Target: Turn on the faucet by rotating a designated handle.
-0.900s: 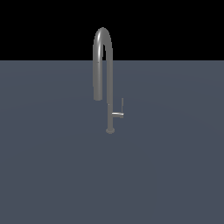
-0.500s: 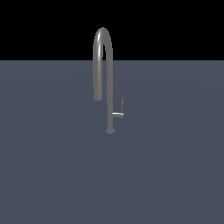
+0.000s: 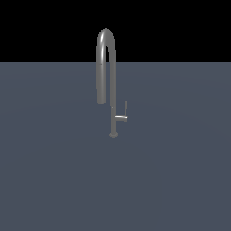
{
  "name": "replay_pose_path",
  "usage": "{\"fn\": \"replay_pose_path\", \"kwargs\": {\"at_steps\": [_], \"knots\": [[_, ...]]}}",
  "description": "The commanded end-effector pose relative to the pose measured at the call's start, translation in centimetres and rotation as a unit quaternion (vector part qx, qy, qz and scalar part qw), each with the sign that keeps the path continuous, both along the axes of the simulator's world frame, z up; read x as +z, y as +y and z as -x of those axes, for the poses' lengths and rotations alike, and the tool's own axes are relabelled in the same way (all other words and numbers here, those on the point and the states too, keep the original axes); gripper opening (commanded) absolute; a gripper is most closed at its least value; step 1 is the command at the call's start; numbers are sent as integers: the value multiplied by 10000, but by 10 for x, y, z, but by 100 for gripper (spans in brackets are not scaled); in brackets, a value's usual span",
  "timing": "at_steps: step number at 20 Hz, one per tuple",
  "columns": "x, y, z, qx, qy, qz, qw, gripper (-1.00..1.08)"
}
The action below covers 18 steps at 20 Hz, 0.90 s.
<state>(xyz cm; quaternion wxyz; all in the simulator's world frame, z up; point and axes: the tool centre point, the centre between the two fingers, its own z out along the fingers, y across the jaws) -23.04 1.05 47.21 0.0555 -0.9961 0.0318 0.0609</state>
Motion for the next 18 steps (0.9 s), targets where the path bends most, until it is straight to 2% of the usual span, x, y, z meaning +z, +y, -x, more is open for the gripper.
{"fn": "replay_pose_path", "kwargs": {"at_steps": [1, 6, 10, 14, 18], "knots": [[-3, 0, -12, -173, 141, -152, 9996, -100], [-13, -2, -40, -596, 484, -530, 9956, -100], [-23, -5, -63, -950, 771, -849, 9889, -100], [-34, -9, -87, -1311, 1063, -1176, 9786, -100], [-48, -14, -109, -1676, 1359, -1510, 9647, -100]]}}
